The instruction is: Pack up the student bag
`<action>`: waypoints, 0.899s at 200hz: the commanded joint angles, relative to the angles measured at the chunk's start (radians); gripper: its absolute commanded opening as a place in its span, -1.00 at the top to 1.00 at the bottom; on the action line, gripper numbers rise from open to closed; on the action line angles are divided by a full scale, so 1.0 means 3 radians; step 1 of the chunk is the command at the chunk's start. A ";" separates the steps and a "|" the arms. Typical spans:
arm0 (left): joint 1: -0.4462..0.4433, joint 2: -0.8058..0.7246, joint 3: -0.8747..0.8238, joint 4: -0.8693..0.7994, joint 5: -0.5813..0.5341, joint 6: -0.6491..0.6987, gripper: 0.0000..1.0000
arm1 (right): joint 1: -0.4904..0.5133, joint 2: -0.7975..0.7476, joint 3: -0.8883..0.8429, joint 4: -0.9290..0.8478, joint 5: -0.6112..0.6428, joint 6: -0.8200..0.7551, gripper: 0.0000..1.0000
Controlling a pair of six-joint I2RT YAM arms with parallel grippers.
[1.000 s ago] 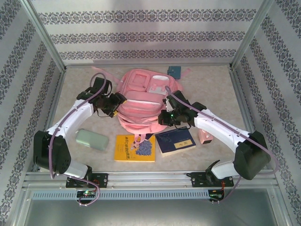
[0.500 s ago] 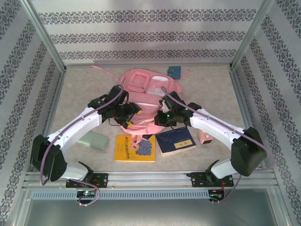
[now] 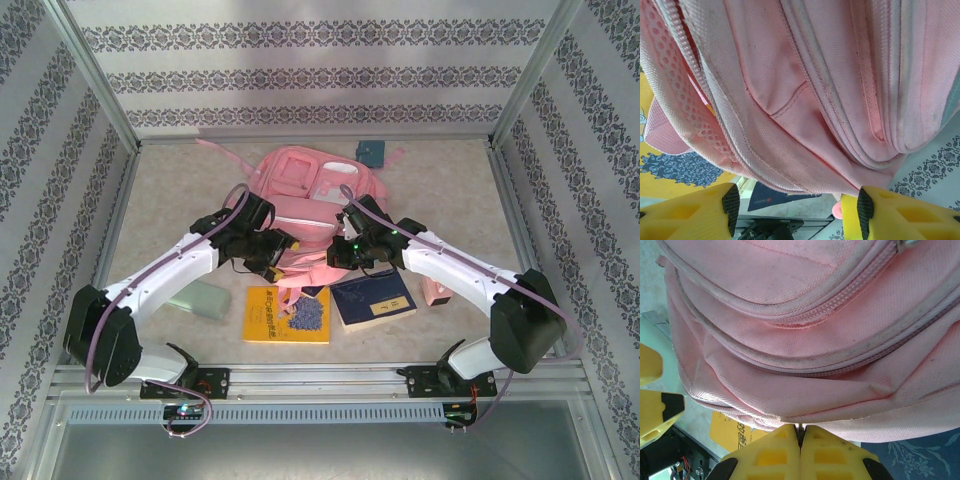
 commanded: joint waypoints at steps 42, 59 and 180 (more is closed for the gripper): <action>-0.0036 0.0317 0.0174 0.0155 -0.0066 -0.0143 0.03 | 0.0067 0.0005 0.0113 0.0093 0.0008 -0.0071 1.00; -0.0024 0.0373 0.0245 0.0156 -0.0103 -0.0103 0.22 | 0.0076 -0.0002 0.0101 0.0073 0.0019 -0.0096 1.00; 0.0216 0.0114 0.0552 -0.0280 -0.0373 0.0225 1.00 | 0.0060 0.0070 0.0253 -0.0520 0.0542 -0.0816 1.00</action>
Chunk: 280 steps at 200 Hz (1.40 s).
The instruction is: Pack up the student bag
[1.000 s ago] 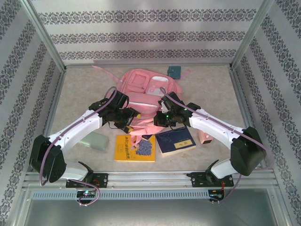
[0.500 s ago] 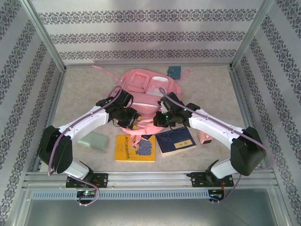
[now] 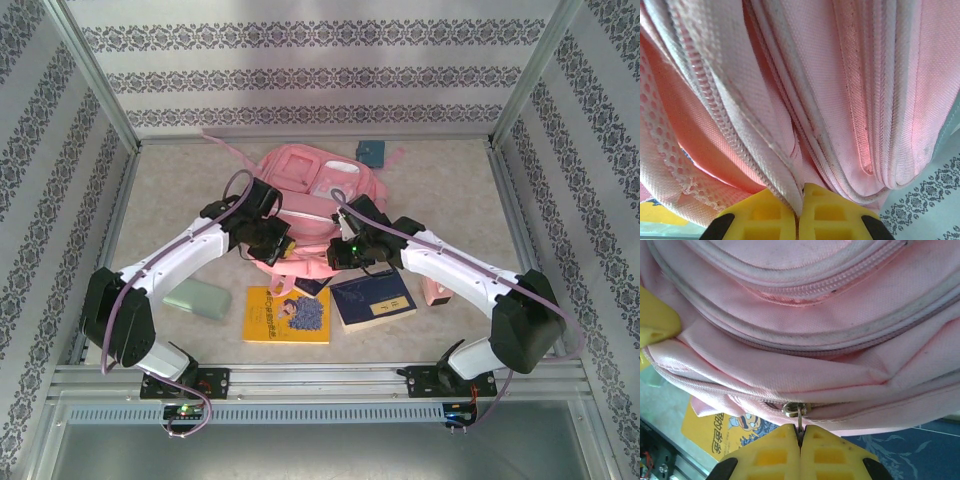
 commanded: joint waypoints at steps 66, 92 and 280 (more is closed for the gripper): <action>0.0380 -0.0582 -0.0016 -0.0249 -0.0211 0.0216 1.00 | -0.0358 0.0249 0.0161 -0.0389 0.0347 -0.0468 1.00; 0.0399 -0.0620 -0.0036 -0.0248 -0.0210 0.0225 1.00 | -0.0545 0.0468 0.0246 -0.0452 0.0498 -0.0449 1.00; 0.0522 -0.1258 0.0058 0.1130 -0.2091 -0.0123 1.00 | -0.0389 0.0589 0.1469 -0.0656 0.0958 -0.0247 -0.36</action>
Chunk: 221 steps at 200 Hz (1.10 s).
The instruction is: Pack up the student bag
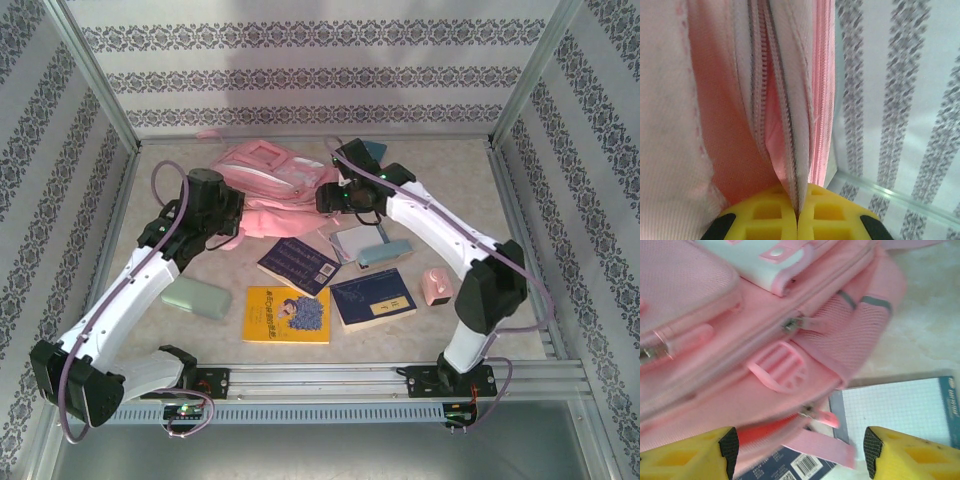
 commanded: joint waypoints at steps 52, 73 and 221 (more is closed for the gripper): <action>0.0061 -0.0313 0.0220 0.0234 -0.1671 0.0335 1.00 | -0.0120 -0.0539 -0.0726 0.0000 0.0079 0.0016 -0.37; 0.0054 -0.0265 0.0217 0.0255 -0.1756 0.0419 1.00 | -0.0138 -0.0565 -0.0860 -0.0018 0.0013 0.0029 -0.37; -0.0652 0.0731 0.0372 0.1065 -0.0207 0.2117 -0.49 | -0.0620 -0.0520 -0.0833 0.0008 -0.0444 0.0250 -0.36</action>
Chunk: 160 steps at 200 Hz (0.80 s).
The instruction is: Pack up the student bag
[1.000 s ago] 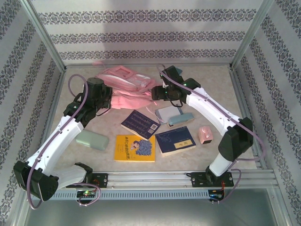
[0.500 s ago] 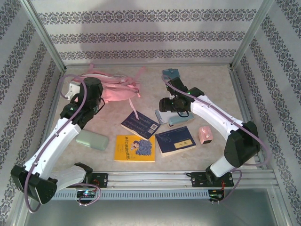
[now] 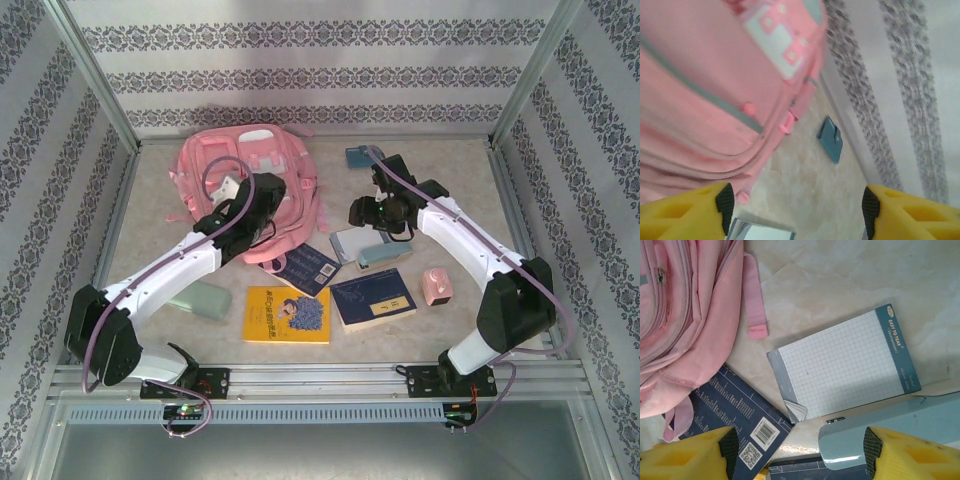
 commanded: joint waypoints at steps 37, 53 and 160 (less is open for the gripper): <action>0.0287 0.0138 0.0869 -0.0691 0.1209 0.2843 -0.47 | -0.0016 0.0027 0.0097 -0.0150 -0.0245 -0.0204 -0.36; 0.0582 0.0329 0.0923 -0.0876 0.1648 0.3253 -0.43 | 0.0006 0.0032 0.0051 -0.0144 -0.0338 -0.0209 -0.36; 0.1735 0.2379 0.2423 -0.2297 0.3229 0.4851 -0.33 | 0.0139 -0.0231 -0.0201 -0.0507 -0.0444 -0.0390 -0.38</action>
